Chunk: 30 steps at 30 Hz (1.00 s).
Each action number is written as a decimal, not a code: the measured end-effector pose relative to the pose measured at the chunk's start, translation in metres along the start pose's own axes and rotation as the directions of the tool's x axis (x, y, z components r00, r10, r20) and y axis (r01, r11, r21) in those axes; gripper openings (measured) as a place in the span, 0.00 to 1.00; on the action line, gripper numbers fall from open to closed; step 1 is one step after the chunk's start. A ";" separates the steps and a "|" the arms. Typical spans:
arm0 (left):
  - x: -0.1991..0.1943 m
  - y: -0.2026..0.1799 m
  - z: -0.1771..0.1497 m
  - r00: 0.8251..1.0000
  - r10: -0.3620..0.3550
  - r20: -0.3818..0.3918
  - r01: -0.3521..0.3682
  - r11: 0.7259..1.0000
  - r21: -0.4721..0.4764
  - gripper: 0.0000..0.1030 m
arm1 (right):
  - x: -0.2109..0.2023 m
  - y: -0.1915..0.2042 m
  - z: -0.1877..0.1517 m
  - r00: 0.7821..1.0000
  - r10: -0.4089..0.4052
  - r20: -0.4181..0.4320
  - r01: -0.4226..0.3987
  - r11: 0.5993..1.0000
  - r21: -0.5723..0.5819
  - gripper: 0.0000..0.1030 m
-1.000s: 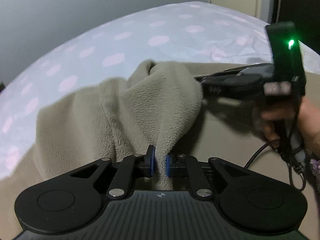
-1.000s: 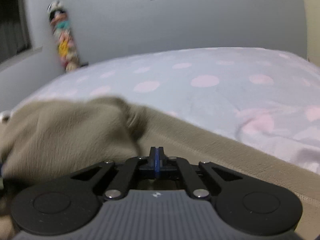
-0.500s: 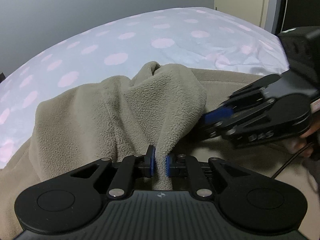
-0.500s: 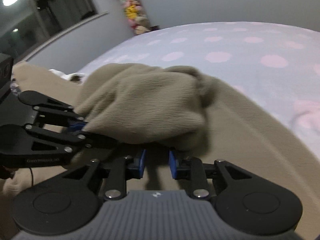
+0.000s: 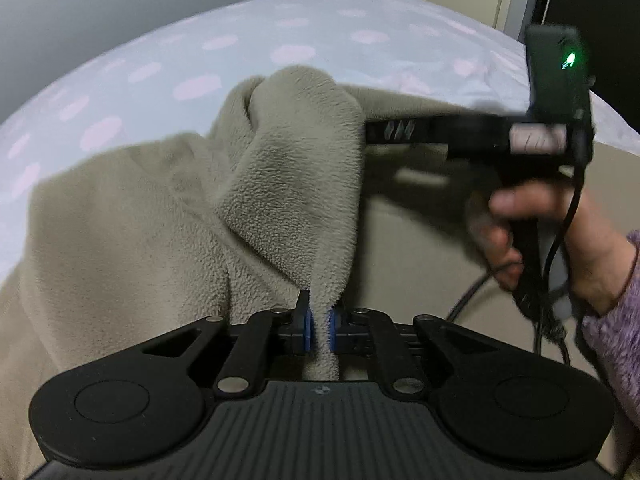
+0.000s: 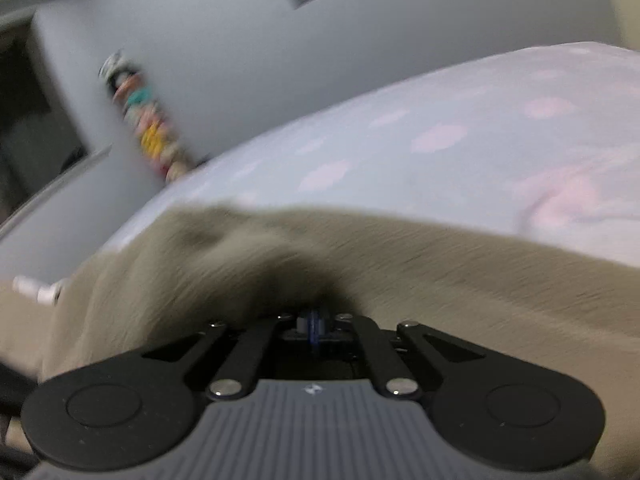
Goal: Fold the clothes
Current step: 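Release the left gripper and pull the folded edge toward the hem with the right gripper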
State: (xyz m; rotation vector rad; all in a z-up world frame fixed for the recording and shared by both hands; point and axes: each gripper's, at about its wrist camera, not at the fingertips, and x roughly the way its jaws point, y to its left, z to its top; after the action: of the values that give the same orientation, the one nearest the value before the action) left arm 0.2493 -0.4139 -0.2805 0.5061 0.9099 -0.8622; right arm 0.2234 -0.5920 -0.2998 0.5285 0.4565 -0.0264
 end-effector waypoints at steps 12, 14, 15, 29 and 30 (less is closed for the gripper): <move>-0.015 -0.004 0.010 0.998 -0.051 0.027 0.049 0.997 0.064 0.26 | -0.015 -0.014 0.020 0.996 -0.091 -0.011 0.091 0.995 0.043 0.05; -0.027 -0.006 0.015 0.997 -0.055 0.051 0.050 0.995 0.088 0.27 | -0.025 -0.013 0.028 0.996 -0.083 -0.021 0.083 0.996 0.035 0.05; -0.033 -0.007 0.017 0.997 -0.054 0.064 0.048 0.994 0.096 0.27 | -0.029 -0.011 0.031 0.998 -0.065 -0.020 0.066 0.997 0.028 0.05; -0.040 0.106 0.025 0.985 0.142 0.095 -0.129 0.982 -0.137 0.27 | -0.007 0.053 0.009 0.991 -0.016 -0.132 -0.023 0.957 -0.288 0.16; -0.034 0.116 0.022 0.986 0.152 0.069 -0.140 0.977 -0.159 0.27 | -0.001 0.053 0.004 0.986 -0.040 -0.162 -0.013 0.950 -0.313 0.14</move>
State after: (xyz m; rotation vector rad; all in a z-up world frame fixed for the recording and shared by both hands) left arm 0.3438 -0.3480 -0.2368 0.3965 0.8466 -0.6682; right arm 0.2312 -0.5487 -0.2707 0.2141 0.6152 0.0767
